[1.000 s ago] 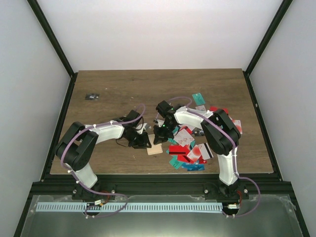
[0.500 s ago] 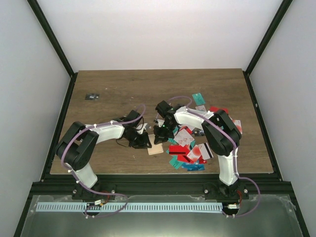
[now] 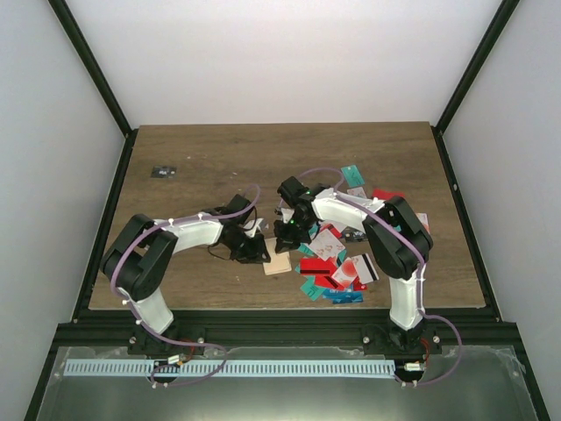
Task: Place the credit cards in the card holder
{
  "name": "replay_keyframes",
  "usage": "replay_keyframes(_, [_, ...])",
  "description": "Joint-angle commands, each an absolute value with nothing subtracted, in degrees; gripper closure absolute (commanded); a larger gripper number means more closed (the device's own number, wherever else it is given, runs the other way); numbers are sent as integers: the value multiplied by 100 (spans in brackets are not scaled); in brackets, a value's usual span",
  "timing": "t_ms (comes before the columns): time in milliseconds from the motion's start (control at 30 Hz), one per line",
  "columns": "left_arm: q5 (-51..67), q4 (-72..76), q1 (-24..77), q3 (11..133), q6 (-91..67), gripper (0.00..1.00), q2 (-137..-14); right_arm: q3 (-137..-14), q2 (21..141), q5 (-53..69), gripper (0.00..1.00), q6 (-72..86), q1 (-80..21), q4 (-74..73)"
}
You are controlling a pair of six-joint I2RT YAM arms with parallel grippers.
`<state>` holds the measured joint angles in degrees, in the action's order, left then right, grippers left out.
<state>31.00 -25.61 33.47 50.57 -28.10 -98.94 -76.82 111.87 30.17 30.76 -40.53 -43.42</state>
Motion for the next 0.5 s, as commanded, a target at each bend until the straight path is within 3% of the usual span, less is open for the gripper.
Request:
replay_keyframes(0, [2742, -2828, 3454, 4930, -2780, 76, -10217, -7690, 11161, 2955, 99, 3104, -4043, -4251])
replay_keyframes(467, [2764, -2821, 3454, 4965, -2817, 77, -10166, -7712, 11523, 2669, 99, 3081, -4050, -4455])
